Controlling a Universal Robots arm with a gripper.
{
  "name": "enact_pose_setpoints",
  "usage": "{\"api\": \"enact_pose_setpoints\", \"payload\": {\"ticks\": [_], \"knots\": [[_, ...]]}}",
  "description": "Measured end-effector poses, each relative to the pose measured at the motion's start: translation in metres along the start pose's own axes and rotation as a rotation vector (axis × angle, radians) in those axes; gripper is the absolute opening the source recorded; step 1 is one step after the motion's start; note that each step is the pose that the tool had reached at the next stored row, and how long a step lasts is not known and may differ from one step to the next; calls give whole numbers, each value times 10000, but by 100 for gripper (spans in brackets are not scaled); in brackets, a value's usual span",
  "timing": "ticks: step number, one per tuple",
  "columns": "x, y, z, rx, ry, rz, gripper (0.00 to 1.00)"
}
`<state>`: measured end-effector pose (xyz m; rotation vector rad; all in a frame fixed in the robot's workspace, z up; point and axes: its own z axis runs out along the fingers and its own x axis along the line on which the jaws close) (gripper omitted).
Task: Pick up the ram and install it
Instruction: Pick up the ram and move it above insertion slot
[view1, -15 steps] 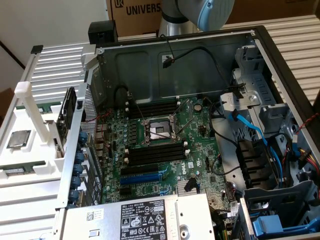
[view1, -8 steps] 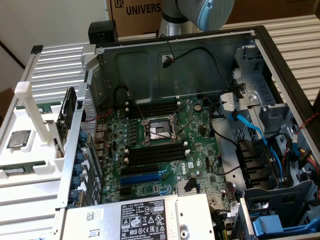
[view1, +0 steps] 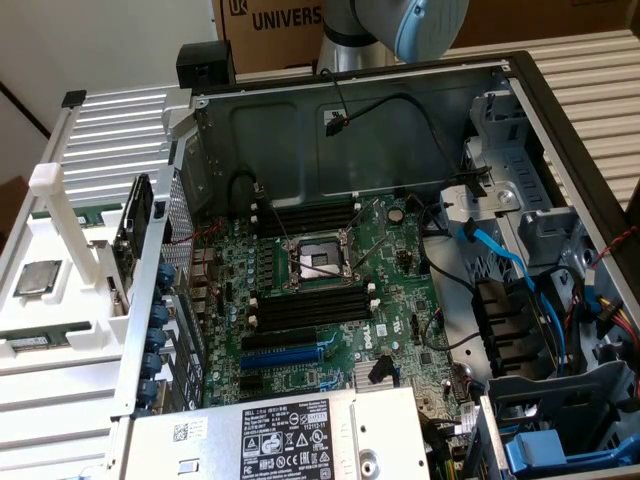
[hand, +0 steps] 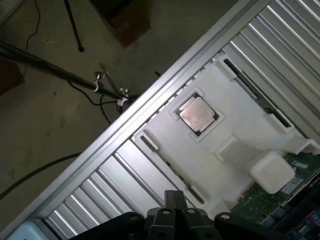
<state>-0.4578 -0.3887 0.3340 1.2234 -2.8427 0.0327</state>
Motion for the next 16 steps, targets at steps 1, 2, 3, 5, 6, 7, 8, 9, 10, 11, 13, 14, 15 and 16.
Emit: {"api": "enact_pose_setpoints", "payload": {"ticks": [1, 2, 3, 5, 6, 7, 8, 9, 10, 11, 13, 14, 15, 16], "knots": [[0, 0, 7, 9, 0, -184, 10], [-1, 0, 15, 18, 0, -365, 10], [-1, 0, 22, 28, 0, -549, 10], [-2, 0, 37, 47, 0, -915, 10], [-3, 0, 52, 65, -1, -1279, 10], [-3, 0, 60, 75, -1, -1463, 10], [-4, 0, 69, 84, -1, -1649, 10], [-4, 0, 78, 94, -1, -1834, 10], [-5, 0, 88, 103, -2, -2013, 10], [-5, 0, 98, 113, -1, -2205, 10], [-6, 0, 118, 130, -2, -2553, 10], [-7, 0, 129, 141, -3, -2742, 10], [-7, 0, 139, 150, -3, -2928, 10], [-8, 0, 150, 160, -2, -3114, 10]]}}
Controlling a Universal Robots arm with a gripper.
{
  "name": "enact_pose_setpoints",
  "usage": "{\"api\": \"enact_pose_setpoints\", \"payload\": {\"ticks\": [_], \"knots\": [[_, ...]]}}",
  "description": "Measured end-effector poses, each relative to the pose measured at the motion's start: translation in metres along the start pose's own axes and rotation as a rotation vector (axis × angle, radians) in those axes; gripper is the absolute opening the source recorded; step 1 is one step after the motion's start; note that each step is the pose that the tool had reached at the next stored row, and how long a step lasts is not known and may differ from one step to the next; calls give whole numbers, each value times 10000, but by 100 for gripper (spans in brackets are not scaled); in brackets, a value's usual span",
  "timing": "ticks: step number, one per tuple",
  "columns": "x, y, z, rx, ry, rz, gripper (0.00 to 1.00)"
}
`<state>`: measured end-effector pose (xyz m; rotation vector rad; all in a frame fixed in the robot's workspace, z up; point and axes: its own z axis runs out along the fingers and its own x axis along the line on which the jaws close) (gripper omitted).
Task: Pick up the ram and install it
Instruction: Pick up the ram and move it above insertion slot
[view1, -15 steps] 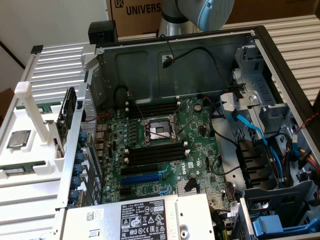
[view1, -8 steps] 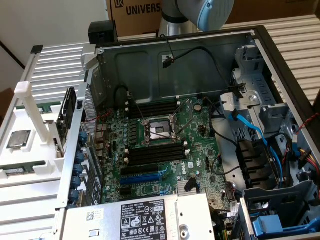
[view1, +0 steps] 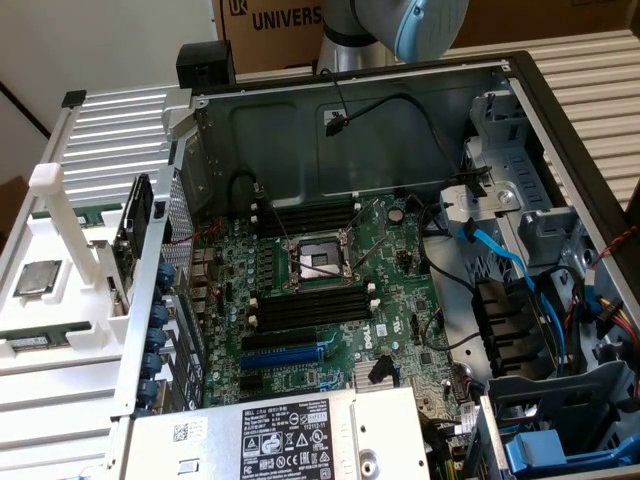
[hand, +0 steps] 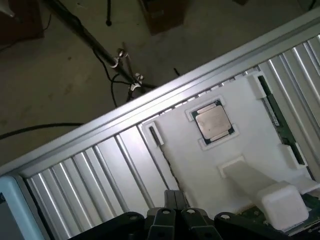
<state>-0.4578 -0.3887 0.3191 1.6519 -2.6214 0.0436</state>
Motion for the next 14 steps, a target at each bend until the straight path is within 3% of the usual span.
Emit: {"api": "enact_pose_setpoints", "payload": {"ticks": [8, 14], "knots": [[-5, 0, 103, 74, -2, -1446, 10], [-10, 0, 202, 139, -3, -2720, 24]]}}
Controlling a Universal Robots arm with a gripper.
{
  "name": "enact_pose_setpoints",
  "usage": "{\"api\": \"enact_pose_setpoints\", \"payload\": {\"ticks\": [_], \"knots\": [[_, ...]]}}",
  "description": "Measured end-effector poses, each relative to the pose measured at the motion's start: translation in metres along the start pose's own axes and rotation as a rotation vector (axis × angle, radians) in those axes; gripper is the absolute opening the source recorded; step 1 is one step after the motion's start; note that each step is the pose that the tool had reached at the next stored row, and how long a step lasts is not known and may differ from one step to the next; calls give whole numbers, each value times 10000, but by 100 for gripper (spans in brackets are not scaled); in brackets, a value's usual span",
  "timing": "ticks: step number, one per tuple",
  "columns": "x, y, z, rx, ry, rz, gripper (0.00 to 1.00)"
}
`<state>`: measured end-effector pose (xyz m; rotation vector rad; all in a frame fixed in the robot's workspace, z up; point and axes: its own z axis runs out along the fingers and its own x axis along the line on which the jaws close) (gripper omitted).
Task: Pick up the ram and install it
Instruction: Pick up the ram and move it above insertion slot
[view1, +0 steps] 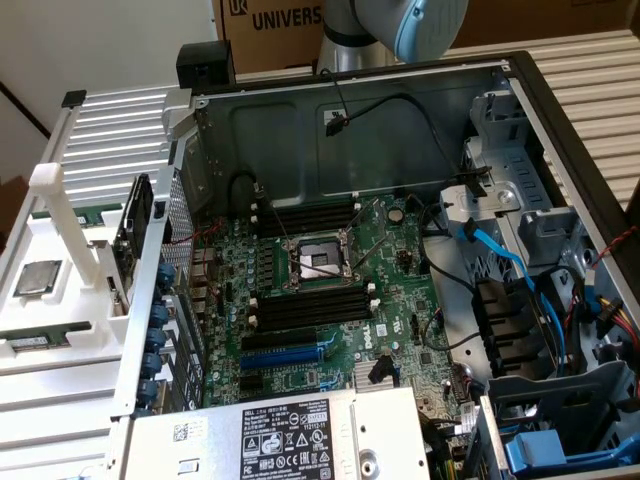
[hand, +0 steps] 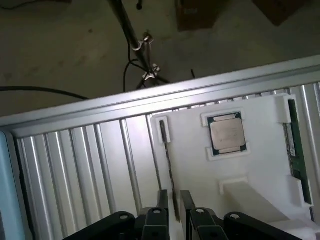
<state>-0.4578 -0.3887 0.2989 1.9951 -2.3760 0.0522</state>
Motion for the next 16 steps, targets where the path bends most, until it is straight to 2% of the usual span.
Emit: {"api": "enact_pose_setpoints", "payload": {"ticks": [5, 11, 15, 16], "knots": [[-3, 0, 74, 47, -3, -913, 24], [-1, -1, 98, 54, -4, -1017, 24], [1, 5, 188, 71, -6, -1133, 24], [18, 14, 262, 77, -13, -1313, 24]]}}
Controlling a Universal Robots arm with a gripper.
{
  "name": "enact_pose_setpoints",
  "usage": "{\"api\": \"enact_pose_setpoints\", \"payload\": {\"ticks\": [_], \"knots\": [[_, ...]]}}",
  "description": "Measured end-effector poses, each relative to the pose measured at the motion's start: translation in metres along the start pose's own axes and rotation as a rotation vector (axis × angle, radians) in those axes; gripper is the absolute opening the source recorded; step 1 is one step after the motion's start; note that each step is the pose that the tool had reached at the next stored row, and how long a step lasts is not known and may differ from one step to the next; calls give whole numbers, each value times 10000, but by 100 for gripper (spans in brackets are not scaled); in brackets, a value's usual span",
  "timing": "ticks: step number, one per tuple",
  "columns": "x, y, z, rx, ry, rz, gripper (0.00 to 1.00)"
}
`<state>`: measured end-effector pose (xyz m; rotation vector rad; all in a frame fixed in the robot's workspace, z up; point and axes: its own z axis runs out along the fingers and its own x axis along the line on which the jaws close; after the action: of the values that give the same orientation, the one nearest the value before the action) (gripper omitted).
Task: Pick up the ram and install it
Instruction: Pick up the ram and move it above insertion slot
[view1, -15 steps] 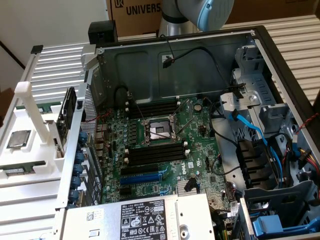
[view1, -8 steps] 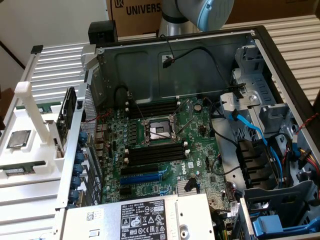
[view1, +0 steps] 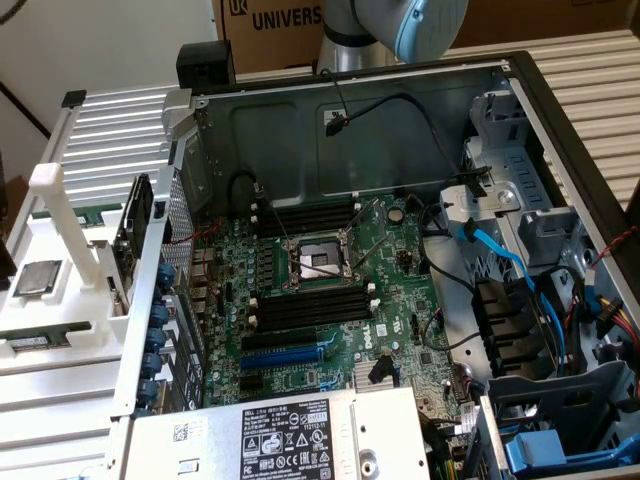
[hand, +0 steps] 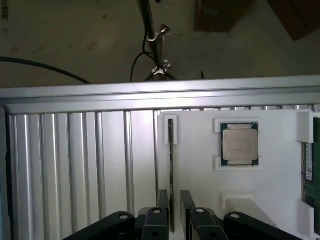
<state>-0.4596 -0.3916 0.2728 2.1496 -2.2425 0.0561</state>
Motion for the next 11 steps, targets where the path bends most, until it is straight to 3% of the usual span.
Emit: {"api": "enact_pose_setpoints", "payload": {"ticks": [2, 3, 5, 11], "knots": [[16, 13, 120, 31, -16, -329, 24], [17, 14, 133, 48, -23, -366, 24], [19, 13, 172, 135, -76, -456, 24], [51, 5, 327, 185, -168, -640, 24]]}}
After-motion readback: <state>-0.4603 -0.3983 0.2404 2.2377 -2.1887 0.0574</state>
